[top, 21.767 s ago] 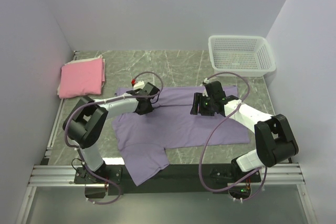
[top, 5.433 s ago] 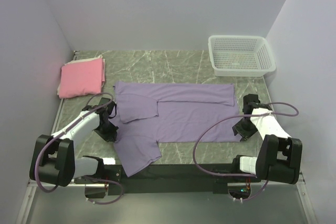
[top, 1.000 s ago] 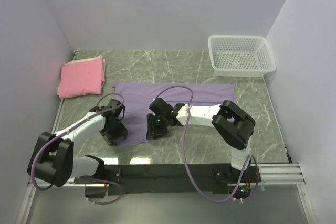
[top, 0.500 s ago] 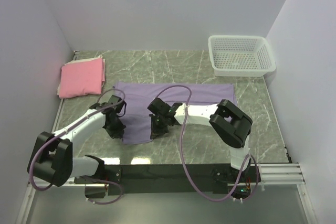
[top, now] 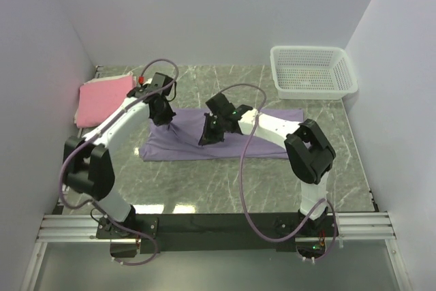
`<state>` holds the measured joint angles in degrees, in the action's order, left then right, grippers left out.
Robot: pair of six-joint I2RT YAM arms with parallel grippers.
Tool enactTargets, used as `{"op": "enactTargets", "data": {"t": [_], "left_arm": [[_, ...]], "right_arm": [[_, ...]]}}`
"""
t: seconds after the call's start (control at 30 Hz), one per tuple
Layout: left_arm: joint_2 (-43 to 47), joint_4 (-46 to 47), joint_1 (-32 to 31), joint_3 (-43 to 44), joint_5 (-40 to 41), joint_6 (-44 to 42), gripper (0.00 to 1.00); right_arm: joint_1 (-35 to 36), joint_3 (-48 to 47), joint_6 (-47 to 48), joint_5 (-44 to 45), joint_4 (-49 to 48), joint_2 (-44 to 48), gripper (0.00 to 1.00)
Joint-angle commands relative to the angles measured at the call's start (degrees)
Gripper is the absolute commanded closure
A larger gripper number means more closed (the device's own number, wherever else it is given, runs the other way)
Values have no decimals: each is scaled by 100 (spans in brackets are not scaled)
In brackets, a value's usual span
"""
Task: Fold and stack the t-shirts
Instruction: Fold the tshirt
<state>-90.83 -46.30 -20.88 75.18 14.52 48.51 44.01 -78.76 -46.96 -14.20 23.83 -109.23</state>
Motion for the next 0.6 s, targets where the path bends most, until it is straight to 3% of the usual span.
{"op": "enactTargets", "data": {"t": [0.0,0.57], "left_arm": [[-426,227,-3,541,296,-632,99],[-1253,877,102,1201,490,-1063,99]], "right_arm": [[-155,-359,99,-267,262,-159,100],[-744,-763,363,-312,306,-626,100]]}}
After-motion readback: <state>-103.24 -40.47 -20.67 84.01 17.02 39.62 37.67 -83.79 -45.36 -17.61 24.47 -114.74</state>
